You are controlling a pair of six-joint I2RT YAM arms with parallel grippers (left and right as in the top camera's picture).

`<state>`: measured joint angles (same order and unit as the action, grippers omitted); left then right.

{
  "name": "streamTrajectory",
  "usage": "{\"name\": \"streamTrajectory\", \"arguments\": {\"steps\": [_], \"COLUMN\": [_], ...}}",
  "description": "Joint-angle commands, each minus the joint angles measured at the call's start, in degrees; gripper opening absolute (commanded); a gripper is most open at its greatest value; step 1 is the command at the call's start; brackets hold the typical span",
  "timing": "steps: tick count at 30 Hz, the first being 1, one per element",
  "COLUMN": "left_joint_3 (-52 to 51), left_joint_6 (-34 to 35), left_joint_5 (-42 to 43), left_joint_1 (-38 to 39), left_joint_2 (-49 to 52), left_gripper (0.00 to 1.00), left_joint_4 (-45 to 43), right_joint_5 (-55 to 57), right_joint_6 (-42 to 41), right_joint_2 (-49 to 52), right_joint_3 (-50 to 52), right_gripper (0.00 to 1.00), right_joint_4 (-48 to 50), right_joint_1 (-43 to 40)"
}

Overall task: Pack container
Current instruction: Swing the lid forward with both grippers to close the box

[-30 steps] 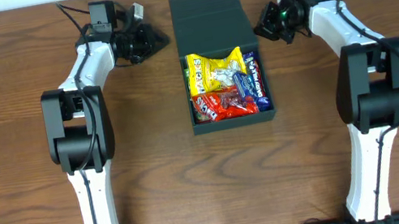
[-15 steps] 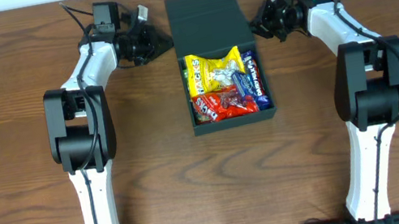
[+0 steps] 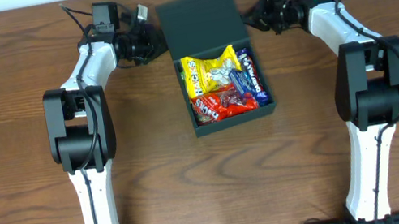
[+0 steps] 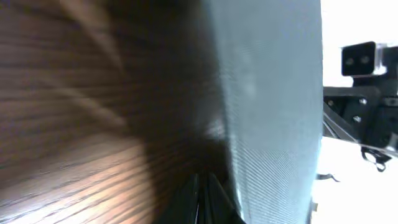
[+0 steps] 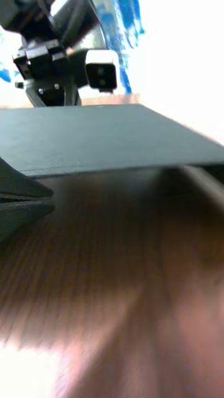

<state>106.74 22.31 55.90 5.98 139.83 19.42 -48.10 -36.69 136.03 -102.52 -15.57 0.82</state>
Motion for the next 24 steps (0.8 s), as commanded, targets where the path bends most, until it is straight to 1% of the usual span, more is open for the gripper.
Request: {"name": "streamTrajectory", "arguments": {"steps": [1,5,8,10,11,13,14,16,17,21,24], "left_joint_3": [3.5,8.1,11.5,13.2,13.2,13.2,13.2,13.2,13.2,13.2,13.2], "left_joint_6": [-0.4,-3.7,-7.7,-11.7,-13.0,-17.4,-18.9,-22.5,-25.3,-32.0,-36.0], "left_joint_5": [6.1,7.1,7.1,6.8,6.5,4.6,3.9,1.9,0.8,-1.9,-4.0], "left_joint_1": [-0.2,-0.2,-0.2,-0.2,-0.2,-0.2,-0.1,0.0,0.2,1.1,2.1], "left_joint_2": [0.9,-0.4,-1.7,-3.3,-4.0,-6.6,-7.4,-9.2,-10.7,-14.8,-17.2], "left_gripper": [0.06,0.06,0.06,0.06,0.06,0.06,0.06,0.06,0.06,0.06,0.06], "left_joint_4": [-0.3,2.2,6.7,10.6,11.6,15.5,16.8,19.8,21.9,26.1,29.2], "right_joint_5": [-8.2,-12.7,-15.5,-16.9,-16.9,-15.9,-15.0,-11.3,-8.3,-2.6,1.9], "right_joint_6": [1.2,2.6,3.6,6.0,7.4,15.1,17.6,24.5,29.2,39.9,44.2], "right_joint_2": [0.3,0.3,0.3,0.3,0.1,-0.9,-1.5,-3.0,-4.5,-8.7,-11.6], "right_joint_3": [-1.0,-2.9,-5.2,-8.1,-9.0,-11.5,-12.1,-12.8,-12.8,-12.8,-12.8], "right_gripper": [0.01,0.02,0.02,0.02,0.02,0.02,0.02,0.02,0.02,0.02,0.02], "right_joint_4": [2.9,4.4,4.2,1.7,-0.2,-8.9,-12.1,-19.8,-24.9,-35.3,-40.0], "right_joint_1": [-0.2,-0.4,-0.4,-0.4,-0.3,-0.3,-0.3,-0.1,0.0,0.8,1.3]}}
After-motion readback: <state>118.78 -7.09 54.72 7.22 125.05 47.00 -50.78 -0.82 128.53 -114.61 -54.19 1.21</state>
